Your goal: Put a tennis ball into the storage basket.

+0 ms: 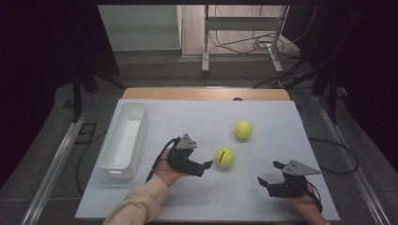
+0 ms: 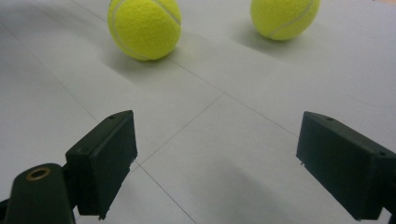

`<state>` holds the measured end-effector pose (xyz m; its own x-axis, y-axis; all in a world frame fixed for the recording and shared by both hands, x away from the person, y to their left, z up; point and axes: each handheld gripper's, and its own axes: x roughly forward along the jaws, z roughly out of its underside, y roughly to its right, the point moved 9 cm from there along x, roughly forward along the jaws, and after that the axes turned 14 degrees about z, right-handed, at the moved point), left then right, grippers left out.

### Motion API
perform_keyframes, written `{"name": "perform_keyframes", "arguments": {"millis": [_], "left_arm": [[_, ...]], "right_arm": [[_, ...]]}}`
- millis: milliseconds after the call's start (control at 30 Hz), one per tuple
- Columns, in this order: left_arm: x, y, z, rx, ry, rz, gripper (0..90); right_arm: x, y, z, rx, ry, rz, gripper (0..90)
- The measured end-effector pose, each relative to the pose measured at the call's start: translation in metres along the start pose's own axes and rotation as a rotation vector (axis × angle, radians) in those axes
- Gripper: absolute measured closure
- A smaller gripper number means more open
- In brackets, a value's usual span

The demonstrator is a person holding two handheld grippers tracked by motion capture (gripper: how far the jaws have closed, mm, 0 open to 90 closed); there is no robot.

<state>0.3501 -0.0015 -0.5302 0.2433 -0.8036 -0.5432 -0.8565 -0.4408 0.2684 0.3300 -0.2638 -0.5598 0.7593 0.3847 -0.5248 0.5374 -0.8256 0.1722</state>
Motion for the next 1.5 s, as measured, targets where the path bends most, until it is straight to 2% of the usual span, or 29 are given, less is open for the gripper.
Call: {"name": "perform_keyframes", "arguments": {"millis": [467,1167,1500], "left_arm": [[0.015,-0.006,-0.007,-0.003,-0.023,0.014,5.2],[0.044,-0.006,-0.020,-0.009,-0.047,0.051,5.2],[0.061,-0.004,-0.022,-0.005,-0.077,0.075,5.0]], "right_arm": [[0.000,0.000,0.001,0.000,-0.002,0.001,12.7],[0.000,0.000,0.001,-0.004,-0.003,0.002,12.7],[0.000,0.000,0.002,-0.011,-0.008,0.002,12.7]]}}
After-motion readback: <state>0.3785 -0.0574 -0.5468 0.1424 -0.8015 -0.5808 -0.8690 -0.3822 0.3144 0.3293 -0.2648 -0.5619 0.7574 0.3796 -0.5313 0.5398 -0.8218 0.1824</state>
